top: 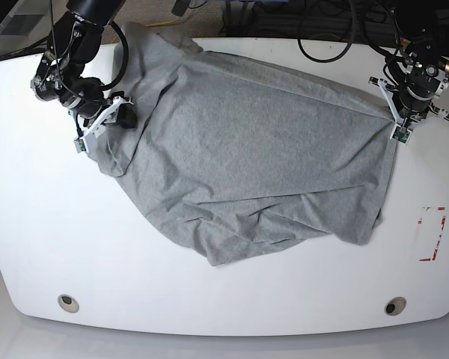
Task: Fold the T-shirt properly
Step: 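Lift the shirt with both grippers and shake it out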
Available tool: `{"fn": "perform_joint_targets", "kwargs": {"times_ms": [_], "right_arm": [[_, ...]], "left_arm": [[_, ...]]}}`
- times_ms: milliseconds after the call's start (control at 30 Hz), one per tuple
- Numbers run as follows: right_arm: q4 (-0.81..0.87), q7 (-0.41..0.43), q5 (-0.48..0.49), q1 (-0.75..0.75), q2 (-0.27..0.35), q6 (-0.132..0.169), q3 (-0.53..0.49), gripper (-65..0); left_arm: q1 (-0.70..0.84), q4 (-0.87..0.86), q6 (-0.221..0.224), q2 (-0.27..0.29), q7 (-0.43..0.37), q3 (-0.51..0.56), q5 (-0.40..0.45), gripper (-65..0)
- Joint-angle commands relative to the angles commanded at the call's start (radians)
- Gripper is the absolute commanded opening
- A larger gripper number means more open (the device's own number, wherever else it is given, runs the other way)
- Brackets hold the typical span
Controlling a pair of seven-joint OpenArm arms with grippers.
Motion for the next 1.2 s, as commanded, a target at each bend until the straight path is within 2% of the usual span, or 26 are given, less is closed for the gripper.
{"fn": "perform_joint_targets", "kwargs": {"times_ms": [33, 133, 167, 367, 567, 700, 733, 833, 867, 1000, 1100, 1200], "right_arm": [[0.011, 0.000, 0.000, -0.002, 0.000, 0.000, 0.000, -50.1], [0.057, -0.005, 0.002, -0.012, -0.002, 0.000, 0.000, -63.3], [0.071, -0.005, 0.006, -0.023, -0.002, 0.000, 0.000, -65.0], [0.189, -0.006, 0.000, -0.083, 0.002, 0.000, 0.008, -65.0], [0.221, -0.006, -0.003, -0.098, 0.040, 0.000, 0.052, -65.0], [0.213, -0.005, -0.003, -0.025, 0.072, 0.000, 0.060, -65.0], [0.201, -0.005, -0.003, -0.003, 0.072, 0.000, 0.054, -65.0], [0.109, -0.005, -0.003, 0.124, 0.106, 0.000, 0.021, -65.0], [0.075, -0.002, -0.003, 0.160, 0.115, 0.000, 0.015, -65.0], [-0.084, 0.002, -0.003, 0.341, 0.152, 0.000, -0.002, -65.0], [-0.187, 0.002, -0.005, 0.479, 0.164, 0.000, -0.023, -65.0], [-0.301, 0.005, -0.005, 0.631, 0.212, 0.000, -0.086, -65.0]], "left_arm": [[-0.006, 0.000, 0.000, 0.000, 0.000, 0.006, 0.000, -65.0], [-0.021, 0.000, 0.000, 0.000, 0.000, 0.015, 0.002, -65.0], [-0.023, 0.000, 0.000, 0.000, 0.000, 0.015, 0.002, -65.0], [-0.028, 0.006, 0.000, 0.000, 0.000, 0.020, 0.000, -65.0], [-0.071, 0.008, 0.003, 0.006, -0.002, 0.020, -0.002, -65.0], [-0.167, 0.008, 0.011, 0.094, -0.060, 0.014, 0.005, -65.0], [-0.181, 0.008, 0.021, 0.104, -0.069, 0.015, 0.005, -65.0], [-0.255, 0.011, 0.110, 0.149, -0.084, 0.044, 0.005, -65.0], [-0.284, 0.014, 0.127, 0.155, -0.080, 0.063, 0.005, -65.0], [-0.396, 0.014, 0.196, 0.153, -0.077, 0.130, 0.005, -65.0], [-0.485, 0.014, 0.245, 0.123, -0.077, 0.170, 0.006, -65.0], [-0.588, 0.015, 0.302, 0.092, -0.077, 0.224, 0.006, -65.0]]}}
